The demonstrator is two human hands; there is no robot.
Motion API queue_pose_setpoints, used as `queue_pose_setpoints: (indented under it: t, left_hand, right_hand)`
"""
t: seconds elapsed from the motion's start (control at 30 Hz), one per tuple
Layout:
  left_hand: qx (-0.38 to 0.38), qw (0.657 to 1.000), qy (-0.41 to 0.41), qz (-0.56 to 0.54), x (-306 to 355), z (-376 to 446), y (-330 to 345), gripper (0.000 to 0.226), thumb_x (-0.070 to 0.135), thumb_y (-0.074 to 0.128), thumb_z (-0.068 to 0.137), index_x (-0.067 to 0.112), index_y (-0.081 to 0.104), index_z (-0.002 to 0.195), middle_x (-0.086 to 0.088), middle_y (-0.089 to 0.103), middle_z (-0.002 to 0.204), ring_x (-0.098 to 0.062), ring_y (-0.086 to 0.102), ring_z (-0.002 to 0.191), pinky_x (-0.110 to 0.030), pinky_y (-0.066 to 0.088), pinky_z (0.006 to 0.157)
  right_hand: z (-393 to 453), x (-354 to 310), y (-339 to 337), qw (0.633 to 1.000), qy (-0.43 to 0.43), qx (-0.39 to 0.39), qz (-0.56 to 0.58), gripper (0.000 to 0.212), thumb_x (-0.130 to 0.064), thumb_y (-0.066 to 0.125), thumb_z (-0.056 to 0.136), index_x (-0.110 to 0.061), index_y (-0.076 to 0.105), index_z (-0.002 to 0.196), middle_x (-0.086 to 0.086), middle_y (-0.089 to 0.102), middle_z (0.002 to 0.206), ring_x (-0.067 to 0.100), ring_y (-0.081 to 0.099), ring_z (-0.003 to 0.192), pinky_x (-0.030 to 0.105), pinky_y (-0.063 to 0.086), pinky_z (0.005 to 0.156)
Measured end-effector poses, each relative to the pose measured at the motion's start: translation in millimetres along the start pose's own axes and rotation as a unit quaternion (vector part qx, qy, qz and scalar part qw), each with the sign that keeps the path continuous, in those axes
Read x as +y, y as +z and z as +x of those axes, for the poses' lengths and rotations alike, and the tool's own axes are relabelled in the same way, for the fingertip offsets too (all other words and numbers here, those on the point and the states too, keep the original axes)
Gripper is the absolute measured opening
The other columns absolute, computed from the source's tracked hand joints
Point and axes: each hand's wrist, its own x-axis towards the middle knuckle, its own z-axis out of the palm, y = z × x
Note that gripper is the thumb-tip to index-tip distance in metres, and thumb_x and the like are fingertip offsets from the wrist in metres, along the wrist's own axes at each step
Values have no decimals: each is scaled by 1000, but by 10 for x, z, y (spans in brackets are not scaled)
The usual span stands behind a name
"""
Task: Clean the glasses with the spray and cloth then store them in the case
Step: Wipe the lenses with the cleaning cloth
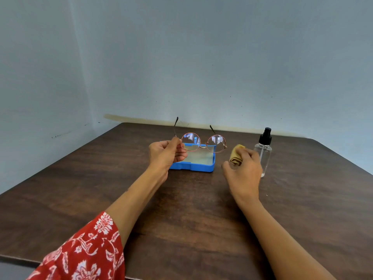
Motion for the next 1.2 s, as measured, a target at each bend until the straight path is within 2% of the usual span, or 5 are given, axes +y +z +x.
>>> queue_pose_setpoints:
  t: [0.17,0.47,0.67,0.9,1.2]
  left_hand:
    - [-48,988,102,110,11,-29,-20,21,9,60,87,6,67,67,-9,65,61,-15,63,54,-19,53,52]
    - [-124,947,235,183,3,-135,-3,16,6,63,85,2,68,70,-9,67,62,-12,64,54,-19,54,54]
    - [-159,918,262,253,-44,-129,-22,11,12,66,84,6,70,76,-8,71,68,-18,69,63,-35,59,66]
    - [-164,913,261,267,-86,-77,-61,7,12,67,84,10,70,78,-2,70,70,-14,69,65,-35,59,69]
    - [-148,943,198,221,-254,-25,-69,7,9,64,85,10,70,80,-8,69,71,-23,69,69,-27,59,66]
  right_hand:
    - [18,54,-1,993,101,-8,67,18,-9,54,88,-5,70,96,4,64,82,18,56,79,16,30,63]
    - [106,201,110,936,291,15,198,31,-14,51,90,-17,56,59,5,61,69,36,64,82,55,52,80]
    - [148,219,130,911,321,-18,258,31,-19,50,93,-11,55,63,1,52,64,19,48,71,46,52,77]
    - [184,127,31,836,371,-5,404,26,-18,41,98,-8,64,92,10,65,89,24,62,87,35,54,79]
    - [150,191,63,900,301,-39,314,35,-6,64,87,-2,59,121,10,68,104,17,64,94,29,53,82]
